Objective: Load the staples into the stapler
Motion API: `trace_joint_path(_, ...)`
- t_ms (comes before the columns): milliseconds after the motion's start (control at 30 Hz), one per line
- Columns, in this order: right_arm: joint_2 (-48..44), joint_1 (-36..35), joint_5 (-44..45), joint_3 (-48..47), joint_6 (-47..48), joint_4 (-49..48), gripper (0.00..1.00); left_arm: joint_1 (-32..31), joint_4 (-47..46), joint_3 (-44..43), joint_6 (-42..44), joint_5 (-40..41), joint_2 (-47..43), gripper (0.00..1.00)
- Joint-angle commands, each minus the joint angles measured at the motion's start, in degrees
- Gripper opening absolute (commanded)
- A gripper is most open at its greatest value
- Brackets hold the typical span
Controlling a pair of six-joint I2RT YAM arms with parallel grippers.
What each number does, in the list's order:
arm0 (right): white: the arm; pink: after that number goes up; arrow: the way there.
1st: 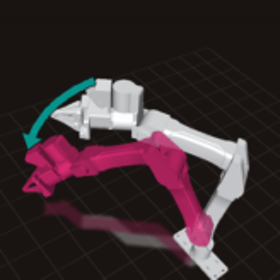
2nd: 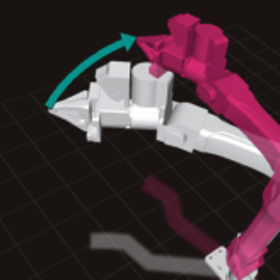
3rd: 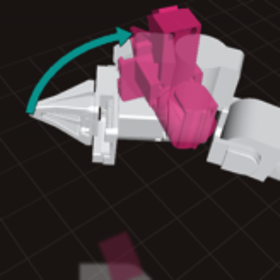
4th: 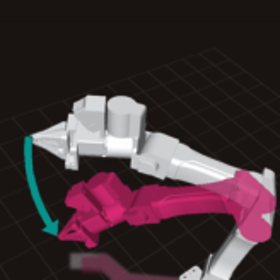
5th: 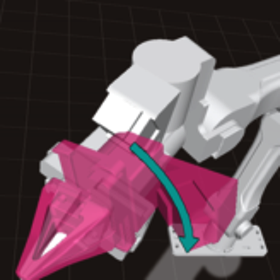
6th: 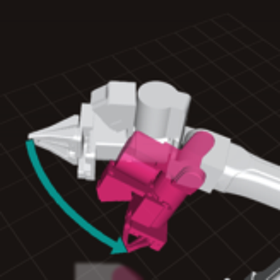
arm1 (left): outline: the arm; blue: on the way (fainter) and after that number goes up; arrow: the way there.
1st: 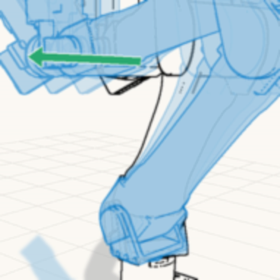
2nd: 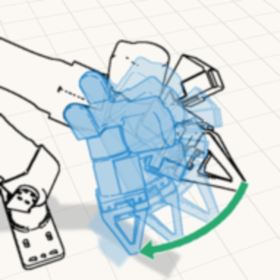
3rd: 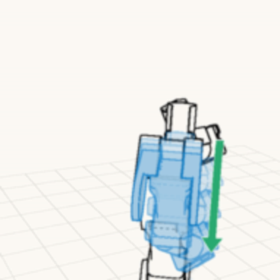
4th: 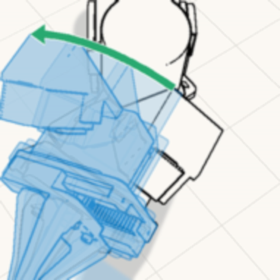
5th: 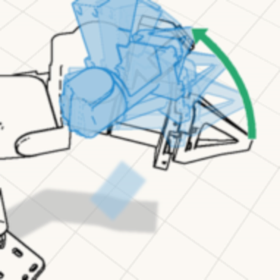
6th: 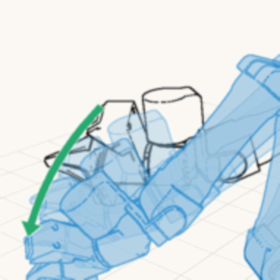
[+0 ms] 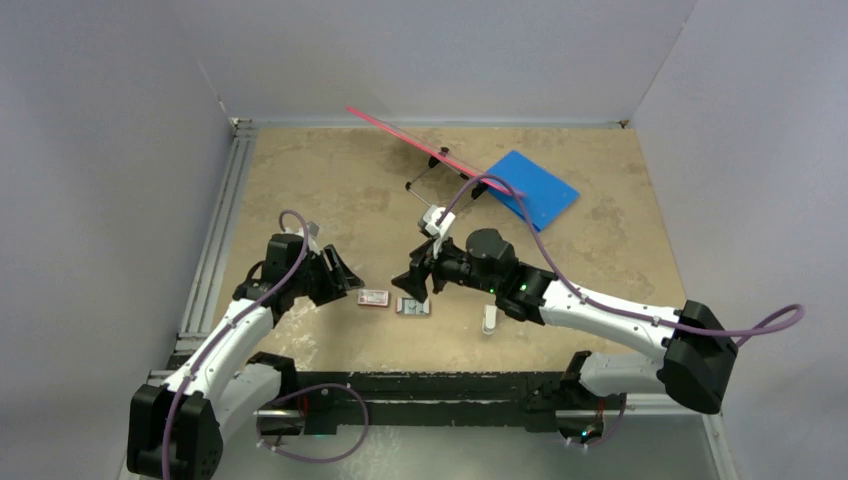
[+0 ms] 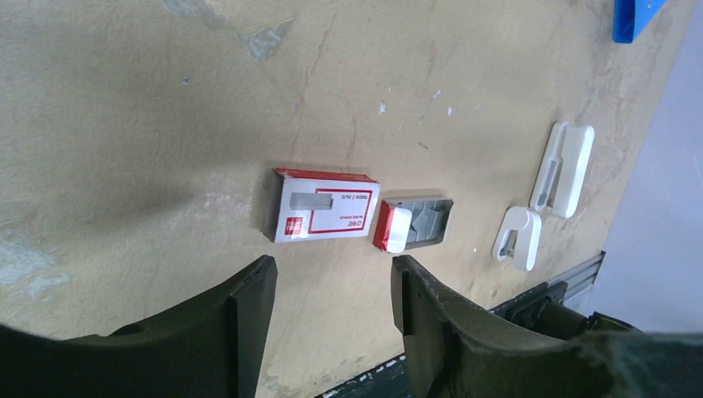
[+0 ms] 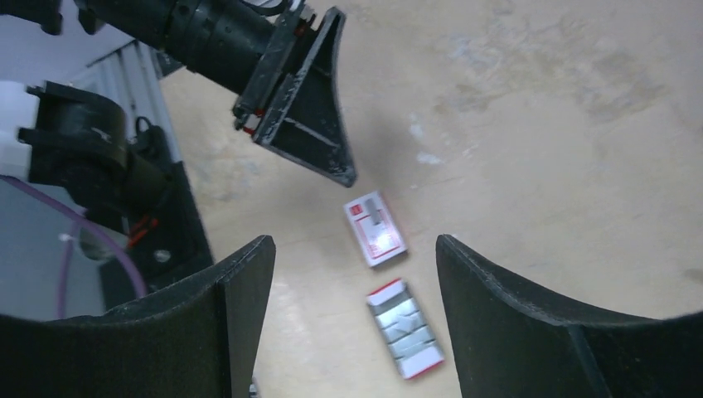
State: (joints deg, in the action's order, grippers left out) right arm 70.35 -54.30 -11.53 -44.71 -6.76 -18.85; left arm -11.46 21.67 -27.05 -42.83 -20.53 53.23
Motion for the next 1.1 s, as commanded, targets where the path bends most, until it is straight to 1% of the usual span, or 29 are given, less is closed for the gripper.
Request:
trace_joint_path(0, 0.35, -6.36, 12.74, 1.08, -15.17, -1.33, 0.73, -0.91, -1.11, -0.64, 0.64, -2.59, -1.51, 0.53)
trace_joint_path(133, 0.64, -9.29, 23.4, 1.82, -24.86, 3.03, 0.7, -1.95, -0.89, -1.13, 0.98, -2.47, -1.91, 0.53)
trace_joint_path(200, -0.28, -11.54, 31.77, 3.38, -29.76, 4.5, 0.68, -2.07, -0.56, -1.32, 0.87, -1.46, -2.27, 0.53)
trace_joint_path(267, -1.04, -12.67, 34.97, 4.81, -31.85, 5.47, 0.68, -2.07, -0.44, -1.26, 0.65, -0.13, -2.94, 0.53)
trace_joint_path(433, 1.7, -13.02, 36.63, 1.83, -36.55, 17.6, 0.68, -2.07, -0.37, -1.12, 0.37, -0.16, -4.32, 0.53)
trace_joint_path(500, 2.8, -13.65, 38.05, 1.62, -37.75, 20.77, 0.7, -2.15, -0.74, -0.94, 0.5, -1.17, -4.53, 0.53)
trace_joint_path(567, 3.25, -14.12, 38.97, 2.17, -38.06, 22.07, 0.75, -2.39, -1.2, -0.71, 0.63, -2.54, -4.11, 0.53)
trace_joint_path(633, 3.22, -15.42, 39.29, 3.03, -36.85, 21.42, 0.75, -2.98, -1.33, -0.47, 0.64, -2.87, -3.34, 0.53)
trace_joint_path(667, 3.42, -15.84, 39.32, 3.25, -36.69, 21.29, 0.74, -3.4, -1.03, -0.47, 0.56, -2.64, -2.82, 0.51)
trace_joint_path(767, 6.34, -16.49, 38.83, 2.49, -37.18, 22.69, 0.71, -5.78, 0.85, -0.98, 0.02, 0.4, -1.65, 0.44)
trace_joint_path(867, 11.08, -17.31, 39.38, 0.5, -38.5, 24.17, 0.69, -9.76, 3.42, -1.79, -1.06, 4.84, -0.04, 0.39)
trace_joint_path(1000, 17.39, -18.04, 39.72, -2.0, -41.47, 25.69, 0.66, -16.82, 7.35, -3.6, -2.62, 11.62, 4.32, 0.37)
trace_joint_path(1067, 19.33, -18.19, 40.05, -2.68, -43.23, 26.15, 0.64, -18.69, 8.24, -4.22, -3.03, 13.68, 6.66, 0.37)
